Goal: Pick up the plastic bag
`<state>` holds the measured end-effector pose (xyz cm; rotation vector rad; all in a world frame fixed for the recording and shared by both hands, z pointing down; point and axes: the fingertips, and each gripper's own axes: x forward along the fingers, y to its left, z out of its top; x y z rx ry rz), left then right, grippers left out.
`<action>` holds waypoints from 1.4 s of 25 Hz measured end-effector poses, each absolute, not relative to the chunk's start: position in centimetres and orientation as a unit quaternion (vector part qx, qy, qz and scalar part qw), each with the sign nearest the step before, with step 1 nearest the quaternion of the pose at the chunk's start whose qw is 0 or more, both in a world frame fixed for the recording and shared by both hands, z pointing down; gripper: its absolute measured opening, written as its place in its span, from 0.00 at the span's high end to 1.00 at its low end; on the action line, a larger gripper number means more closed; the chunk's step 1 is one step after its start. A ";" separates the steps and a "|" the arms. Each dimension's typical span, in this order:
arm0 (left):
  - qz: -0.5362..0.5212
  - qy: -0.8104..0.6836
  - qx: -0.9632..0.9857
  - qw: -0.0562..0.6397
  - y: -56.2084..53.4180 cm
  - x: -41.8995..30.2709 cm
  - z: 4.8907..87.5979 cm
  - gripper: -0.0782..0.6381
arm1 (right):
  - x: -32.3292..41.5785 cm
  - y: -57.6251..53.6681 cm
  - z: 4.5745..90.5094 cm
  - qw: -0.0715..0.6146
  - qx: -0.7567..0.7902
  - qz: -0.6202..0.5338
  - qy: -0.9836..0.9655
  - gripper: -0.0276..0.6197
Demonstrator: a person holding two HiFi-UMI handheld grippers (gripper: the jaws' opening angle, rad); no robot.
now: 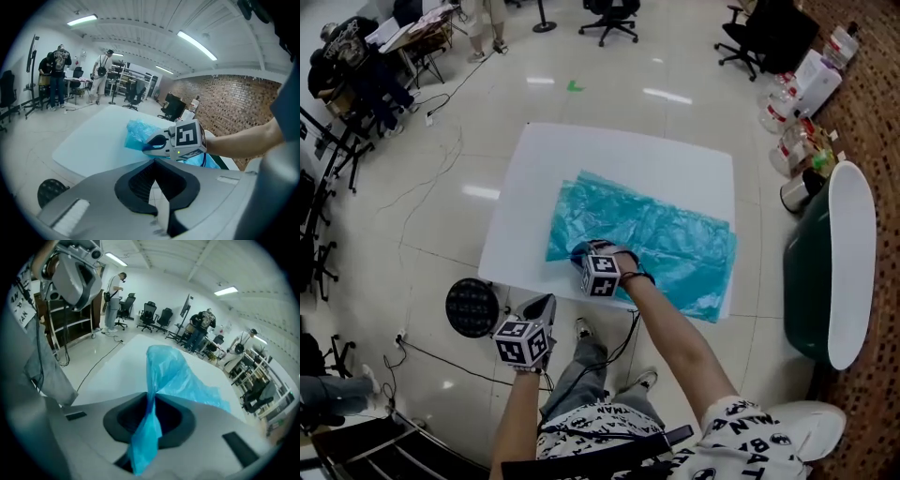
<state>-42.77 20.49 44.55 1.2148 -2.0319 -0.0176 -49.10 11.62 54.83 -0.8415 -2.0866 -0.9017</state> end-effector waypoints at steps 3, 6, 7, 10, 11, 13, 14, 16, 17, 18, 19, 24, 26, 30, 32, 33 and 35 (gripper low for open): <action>-0.003 -0.795 0.477 0.375 20.1 -43.7 44.7 0.89 | -48.4 11.7 53.3 0.341 -0.304 -0.277 -0.845 0.63; 0.009 -0.791 0.490 0.366 19.0 -44.8 45.1 0.89 | -46.4 10.3 49.8 0.313 -0.265 -0.159 -0.898 0.56; 0.018 -0.787 0.499 0.361 18.3 -45.1 45.4 0.89 | -45.3 9.1 49.0 0.308 -0.241 -0.117 -0.913 0.56; 0.054 -0.779 0.520 0.345 16.0 -46.5 47.7 0.89 | -40.2 2.2 49.0 0.321 -0.115 -0.014 -0.940 0.56; 0.068 -0.777 0.521 0.347 15.2 -47.0 48.9 0.89 | -37.8 -0.8 49.8 0.331 -0.063 0.020 -0.941 0.56; 0.099 -0.768 0.518 0.364 14.2 -47.9 51.4 0.89 | -32.5 -6.1 51.3 0.344 0.032 0.092 -0.934 0.58; 0.115 -0.762 0.517 0.372 13.9 -48.2 52.4 0.89 | -29.7 -8.2 51.8 0.352 0.075 0.117 -0.926 0.60; 0.137 -0.752 0.517 0.386 13.5 -48.7 53.9 0.89 | -24.1 -11.2 53.0 0.393 0.150 0.133 -0.897 0.64; 0.143 -0.747 0.517 0.392 13.3 -48.9 54.5 0.89 | -21.3 -12.1 53.9 0.429 0.181 0.129 -0.876 0.64; 0.147 -0.743 0.518 0.397 13.1 -49.1 55.0 0.89 | -18.7 -12.7 55.0 0.469 0.205 0.124 -0.850 0.66; 0.155 -0.739 0.519 0.401 12.8 -49.2 55.5 0.89 | -16.7 -13.0 55.9 0.503 0.223 0.122 -0.826 0.74; 0.207 -0.715 0.515 0.425 12.8 -48.5 57.6 0.89 | -15.7 -13.6 57.0 0.508 0.233 0.159 -0.813 0.75; 0.205 -0.719 0.506 0.429 13.3 -48.4 57.5 0.89 | -17.0 -13.9 57.0 0.506 0.214 0.158 -0.820 0.75; 0.187 -0.741 0.472 0.439 16.0 -49.2 57.5 0.89 | -19.8 -13.6 56.9 0.506 0.177 0.145 -0.832 0.75; 0.171 -0.750 0.459 0.445 17.5 -49.8 57.5 0.89 | -21.2 -13.0 56.9 0.508 0.157 0.127 -0.838 0.75; 0.165 -0.752 0.455 0.447 17.9 -50.0 57.6 0.89 | -21.7 -12.8 56.9 0.510 0.150 0.116 -0.839 0.75; 0.162 -0.752 0.454 0.449 18.1 -50.2 57.7 0.89 | -22.1 -13.0 56.8 0.516 0.146 0.102 -0.838 0.75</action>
